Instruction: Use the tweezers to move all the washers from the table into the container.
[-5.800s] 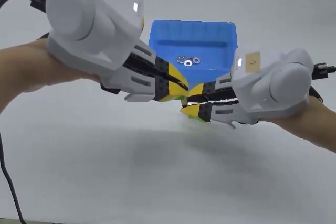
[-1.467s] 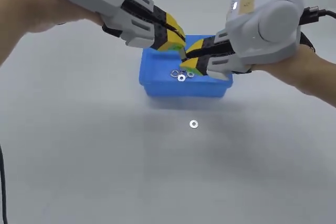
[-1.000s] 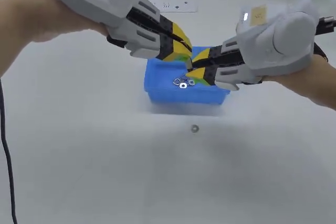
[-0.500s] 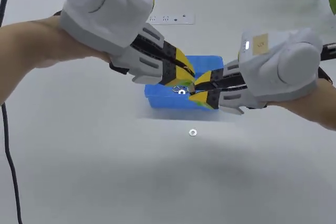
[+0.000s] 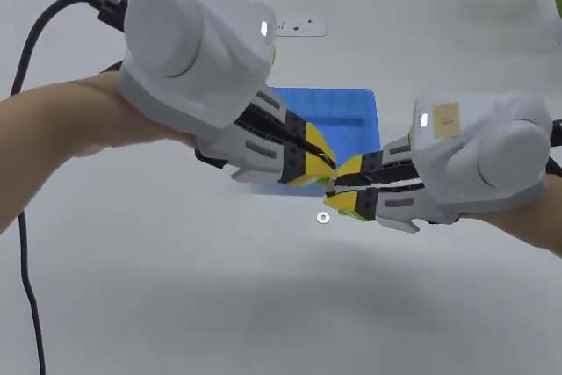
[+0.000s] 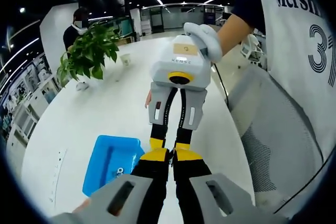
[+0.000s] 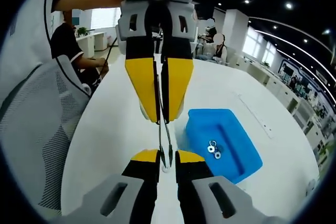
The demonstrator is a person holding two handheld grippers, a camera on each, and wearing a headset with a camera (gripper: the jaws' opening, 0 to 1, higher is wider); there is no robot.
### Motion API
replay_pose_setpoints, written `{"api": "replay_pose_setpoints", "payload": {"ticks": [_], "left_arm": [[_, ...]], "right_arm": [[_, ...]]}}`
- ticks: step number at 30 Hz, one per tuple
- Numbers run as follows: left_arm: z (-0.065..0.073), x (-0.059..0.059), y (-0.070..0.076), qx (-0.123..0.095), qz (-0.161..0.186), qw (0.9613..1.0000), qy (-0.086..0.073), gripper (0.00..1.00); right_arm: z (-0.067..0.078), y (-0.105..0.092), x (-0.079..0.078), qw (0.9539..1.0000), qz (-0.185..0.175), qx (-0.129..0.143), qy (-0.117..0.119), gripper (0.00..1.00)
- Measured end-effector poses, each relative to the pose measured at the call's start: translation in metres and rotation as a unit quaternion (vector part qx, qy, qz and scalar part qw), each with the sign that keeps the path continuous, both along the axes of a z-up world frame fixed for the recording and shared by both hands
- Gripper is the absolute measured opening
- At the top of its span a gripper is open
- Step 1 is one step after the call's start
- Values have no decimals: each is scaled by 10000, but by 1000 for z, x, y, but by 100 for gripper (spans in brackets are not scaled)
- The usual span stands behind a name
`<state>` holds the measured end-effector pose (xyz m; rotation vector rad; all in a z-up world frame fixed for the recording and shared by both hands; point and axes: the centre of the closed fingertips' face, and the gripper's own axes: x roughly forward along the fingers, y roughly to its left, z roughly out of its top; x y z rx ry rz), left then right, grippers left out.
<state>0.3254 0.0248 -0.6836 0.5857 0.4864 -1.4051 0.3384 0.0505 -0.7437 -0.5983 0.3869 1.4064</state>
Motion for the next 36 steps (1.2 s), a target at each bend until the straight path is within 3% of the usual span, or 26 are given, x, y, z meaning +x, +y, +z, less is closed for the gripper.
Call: {"api": "replay_pose_setpoints", "payload": {"ticks": [10, 23, 36], "left_arm": [[-12, -5, 2, -36, 81, 9998, 151, 6], [-28, 1, 6, 53, 105, 9995, 283, 6], [-33, 12, 11, 65, 207, 9992, 342, 6]], "right_arm": [[-14, 0, -5, 9998, -42, -22, 178, 13], [-30, 4, -1, 9993, -131, 23, 347, 13], [-35, 9, 6, 9990, -159, 17, 415, 12]]}}
